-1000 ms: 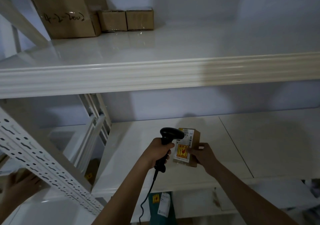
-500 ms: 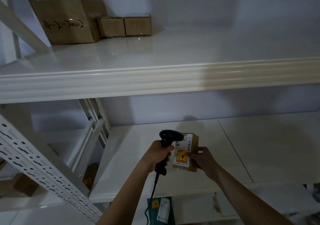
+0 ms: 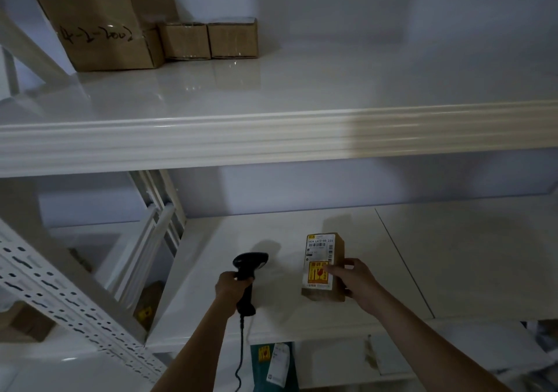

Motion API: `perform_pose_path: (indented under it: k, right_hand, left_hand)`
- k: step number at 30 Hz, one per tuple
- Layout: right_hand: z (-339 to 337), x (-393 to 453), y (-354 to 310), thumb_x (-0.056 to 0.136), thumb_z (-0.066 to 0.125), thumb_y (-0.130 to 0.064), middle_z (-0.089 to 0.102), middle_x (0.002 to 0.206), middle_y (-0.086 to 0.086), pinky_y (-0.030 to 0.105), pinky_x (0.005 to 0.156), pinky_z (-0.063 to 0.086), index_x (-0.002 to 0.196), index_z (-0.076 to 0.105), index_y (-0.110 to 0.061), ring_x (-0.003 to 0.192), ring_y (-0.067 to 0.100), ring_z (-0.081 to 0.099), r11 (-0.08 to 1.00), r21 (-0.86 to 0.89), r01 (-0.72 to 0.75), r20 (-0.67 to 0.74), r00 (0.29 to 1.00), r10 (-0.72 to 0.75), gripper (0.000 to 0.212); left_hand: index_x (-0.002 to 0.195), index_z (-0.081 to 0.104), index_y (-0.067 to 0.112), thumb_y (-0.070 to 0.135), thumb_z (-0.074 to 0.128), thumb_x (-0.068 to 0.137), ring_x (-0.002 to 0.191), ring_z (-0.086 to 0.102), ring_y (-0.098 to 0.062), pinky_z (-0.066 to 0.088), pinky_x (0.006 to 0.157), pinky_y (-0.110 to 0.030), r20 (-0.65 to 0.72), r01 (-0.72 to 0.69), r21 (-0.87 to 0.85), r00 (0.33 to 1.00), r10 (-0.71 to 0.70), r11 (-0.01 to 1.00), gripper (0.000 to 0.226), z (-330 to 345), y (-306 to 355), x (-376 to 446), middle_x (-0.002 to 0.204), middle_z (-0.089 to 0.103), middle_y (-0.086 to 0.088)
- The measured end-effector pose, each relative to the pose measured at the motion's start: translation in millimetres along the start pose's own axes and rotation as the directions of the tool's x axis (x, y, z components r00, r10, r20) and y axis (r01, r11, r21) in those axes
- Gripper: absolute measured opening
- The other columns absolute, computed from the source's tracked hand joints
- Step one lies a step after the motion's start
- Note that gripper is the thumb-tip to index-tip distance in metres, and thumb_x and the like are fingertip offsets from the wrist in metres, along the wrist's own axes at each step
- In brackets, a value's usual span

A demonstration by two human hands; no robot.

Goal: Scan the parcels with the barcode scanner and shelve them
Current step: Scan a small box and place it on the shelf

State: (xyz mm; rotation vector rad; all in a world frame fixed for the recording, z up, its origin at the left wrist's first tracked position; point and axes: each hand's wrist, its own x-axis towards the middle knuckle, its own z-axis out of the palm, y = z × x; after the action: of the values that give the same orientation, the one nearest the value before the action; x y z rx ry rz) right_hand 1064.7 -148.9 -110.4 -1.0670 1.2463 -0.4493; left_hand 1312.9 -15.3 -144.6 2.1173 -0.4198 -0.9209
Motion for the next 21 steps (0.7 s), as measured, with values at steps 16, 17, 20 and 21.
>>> perform_pose_path:
  k: [16, 17, 20, 21]
  right_hand:
    - [17.6, -23.6, -26.6, 0.089, 0.072, -0.031, 0.072, 0.112, 0.012, 0.038, 0.067, 0.060, 0.128, 0.054, -0.010, 0.095, 0.029, 0.073, 0.995, 0.098, 0.010, 0.059, 0.998, -0.016, 0.048]
    - [19.1, -31.9, -33.1, 0.090, 0.070, -0.030, 0.071, 0.112, 0.012, 0.036, 0.066, 0.059, 0.126, 0.054, -0.011, 0.095, 0.029, 0.072, 0.995, 0.093, 0.025, 0.072, 0.997, -0.032, 0.044]
    - [24.5, -59.4, -58.3, 0.093, 0.066, -0.026, 0.072, 0.104, 0.012, 0.035, 0.062, 0.057, 0.118, 0.059, -0.007, 0.090, 0.028, 0.071, 0.995, 0.066, 0.072, 0.099, 0.992, -0.078, 0.032]
    - [26.7, -69.4, -67.7, 0.094, 0.063, -0.025, 0.072, 0.099, 0.013, 0.035, 0.062, 0.057, 0.116, 0.062, -0.004, 0.086, 0.028, 0.071, 0.996, 0.044, 0.084, 0.111, 0.990, -0.088, 0.031]
  left_hand:
    - [0.144, 0.031, 0.023, 0.039, 0.077, 0.078, 0.121, 0.046, -0.038, 0.041, 0.104, -0.046, -0.071, -0.192, 0.300, 0.972, 0.222, 0.934, 0.082, -24.1, 17.7, -24.4, 0.135, 0.039, -0.016]
    - [0.142, 0.034, 0.032, 0.042, 0.077, 0.078, 0.118, 0.049, -0.031, 0.044, 0.103, -0.043, 0.055, -0.390, 0.273, 0.919, 0.390, 0.880, 0.077, -26.2, 30.9, -39.8, 0.132, 0.041, -0.009]
    - [0.127, 0.035, 0.057, 0.041, 0.077, 0.078, 0.118, 0.045, -0.009, 0.045, 0.102, -0.027, 0.432, -0.717, 0.119, 0.660, 0.615, 0.686, 0.066, -29.6, 73.0, -96.8, 0.130, 0.034, 0.018]
    - [0.125, 0.032, 0.061, 0.039, 0.079, 0.076, 0.117, 0.043, -0.002, 0.043, 0.102, -0.020, 0.482, -0.781, 0.075, 0.573, 0.663, 0.620, 0.071, -28.8, 84.0, -111.3, 0.134, 0.029, 0.021]
